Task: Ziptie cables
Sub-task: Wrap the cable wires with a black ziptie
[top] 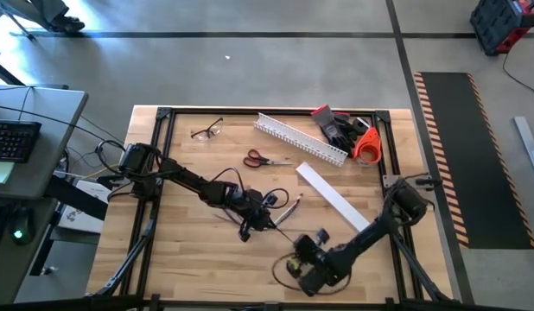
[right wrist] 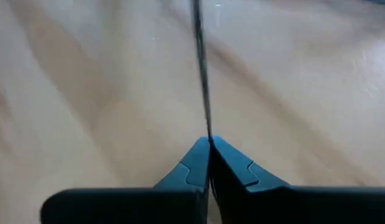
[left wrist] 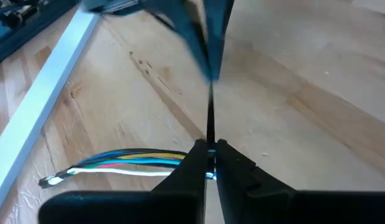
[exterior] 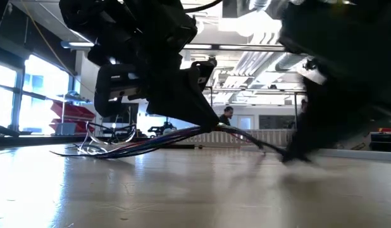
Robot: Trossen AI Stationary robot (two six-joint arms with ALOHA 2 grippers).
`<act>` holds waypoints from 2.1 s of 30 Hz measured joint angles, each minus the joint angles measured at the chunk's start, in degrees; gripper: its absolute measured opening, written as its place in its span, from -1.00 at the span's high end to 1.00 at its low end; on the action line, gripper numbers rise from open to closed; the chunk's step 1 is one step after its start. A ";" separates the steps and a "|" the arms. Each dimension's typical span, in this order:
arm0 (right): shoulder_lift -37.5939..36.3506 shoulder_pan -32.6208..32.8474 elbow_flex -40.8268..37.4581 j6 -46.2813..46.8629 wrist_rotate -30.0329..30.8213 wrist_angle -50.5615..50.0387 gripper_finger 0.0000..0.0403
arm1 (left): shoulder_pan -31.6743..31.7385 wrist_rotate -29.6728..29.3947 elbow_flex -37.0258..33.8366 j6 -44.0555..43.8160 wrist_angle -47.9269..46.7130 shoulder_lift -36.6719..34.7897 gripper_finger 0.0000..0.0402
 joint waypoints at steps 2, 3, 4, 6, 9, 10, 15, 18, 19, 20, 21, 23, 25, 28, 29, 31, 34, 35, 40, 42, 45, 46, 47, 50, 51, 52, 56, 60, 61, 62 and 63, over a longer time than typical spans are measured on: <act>0.31 1.39 0.02 3.52 -1.27 -1.23 0.99 | 0.17 -0.65 -0.11 0.09 -0.70 -0.04 0.99; 0.25 1.94 0.08 5.34 -2.26 -1.93 0.99 | 0.21 -0.78 -0.11 0.12 -0.58 -0.04 0.99; 0.30 2.49 0.13 7.04 -2.56 -2.50 0.99 | 0.22 -0.79 -0.11 0.14 -0.67 -0.04 0.99; 0.44 3.63 0.13 10.00 -2.79 -3.98 0.99 | 0.22 -0.74 -0.11 0.12 -0.67 -0.04 0.99; 0.24 4.21 0.14 11.53 -3.39 -5.03 0.99 | 0.68 -0.69 -0.11 0.12 -0.78 -0.04 0.99; 0.20 4.18 0.13 11.52 -3.61 -4.94 0.99 | 0.78 -0.64 -0.11 0.12 -0.74 -0.04 0.99; 0.07 3.70 1.62 8.83 -4.84 -5.12 1.00 | 0.89 -0.70 -0.11 0.10 -0.71 -0.04 1.00; 0.27 3.28 4.60 5.44 -7.54 -8.50 0.94 | 0.83 -0.66 -0.11 0.03 -0.78 -0.04 1.00; 0.31 3.14 5.87 4.75 -8.82 -10.10 0.89 | 0.81 -0.66 -0.11 -0.21 -0.95 -0.04 1.00; 0.33 2.99 7.14 3.46 -9.92 -11.83 0.83 | 0.79 -0.69 -0.11 -0.69 -1.06 -0.04 1.00; 0.33 2.99 8.49 1.93 -10.63 -13.63 0.76 | 0.79 -0.87 -0.11 -1.22 -1.20 -0.04 1.00; 0.22 2.55 11.45 -1.15 -12.86 -17.21 0.60 | 0.74 -2.08 -0.11 -2.26 -1.94 -0.04 1.00; 0.11 1.98 14.70 -4.77 -15.50 -20.92 0.42 | 0.67 -4.57 -0.09 -3.76 -3.64 -0.04 1.00; 0.05 1.88 19.79 -12.52 -16.86 -22.47 0.21 | 0.66 -7.00 -0.11 -6.69 -7.28 -0.53 1.00; 0.01 2.31 21.41 -15.04 -15.61 -22.37 0.15 | 0.88 -7.02 -0.09 -7.73 -8.64 -0.86 1.00; -0.10 3.25 23.94 -17.95 -10.72 -22.28 0.06 | 1.43 -6.93 -0.74 -9.93 -10.47 -1.74 1.00; -0.31 3.67 24.30 -18.52 -4.37 -23.12 0.00 | 2.93 -5.08 -4.28 -14.17 -9.29 -2.96 1.00; -0.32 3.27 23.33 -18.39 -3.77 -23.58 -0.01 | 3.49 -3.63 -5.45 -15.88 -8.59 -3.13 1.00; -0.52 -1.12 13.03 -21.11 -5.15 -23.97 -0.01 | 4.99 4.15 -9.68 -24.55 -9.40 -3.74 1.00; -1.51 -4.94 8.60 -26.88 -7.57 -23.15 -0.01 | 4.18 5.21 -9.94 -28.19 -12.00 -4.06 1.00; -3.92 -11.11 3.67 -38.87 -11.04 -18.49 -0.01 | 1.82 5.44 -9.94 -30.61 -17.39 -5.46 1.00; -4.84 -12.92 2.34 -43.18 -12.83 -16.16 -0.01 | 1.17 5.19 -9.94 -31.20 -19.29 -6.39 1.00; -5.65 -14.45 1.25 -47.69 -15.93 -13.55 -0.01 | 0.69 5.02 -10.05 -31.77 -21.29 -7.60 1.00; -6.94 -18.27 -0.92 -60.00 -24.83 -8.10 -0.01 | 0.21 5.96 -10.49 -33.57 -27.48 -11.83 1.00; -7.07 -19.29 -1.27 -63.36 -27.17 -7.57 -0.01 | 0.22 6.44 -10.81 -33.91 -30.02 -13.45 1.00; -7.20 -20.12 -1.77 -65.98 -29.07 -7.34 -0.01 | 0.20 6.69 -10.89 -34.15 -32.30 -15.07 1.00; -7.23 -22.51 -2.84 -71.24 -36.51 -6.84 -0.01 | 1.58 5.63 -10.69 -34.59 -38.30 -21.90 1.00; -8.13 -23.23 -1.64 -72.76 -42.79 -10.03 -0.01 | 3.48 -1.07 -10.73 -34.60 -41.12 -27.87 1.00; -8.82 -23.07 -1.37 -72.64 -43.90 -11.76 -0.01 | 3.88 -3.39 -10.69 -34.42 -40.94 -29.07 1.00; -9.93 -22.93 -1.02 -72.44 -44.36 -13.73 -0.01 | 4.39 -5.58 -10.62 -33.93 -40.53 -30.27 1.00; -11.54 -22.76 -0.53 -72.18 -43.33 -14.76 -0.01 | 4.70 -7.87 -10.83 -33.45 -40.12 -31.38 1.00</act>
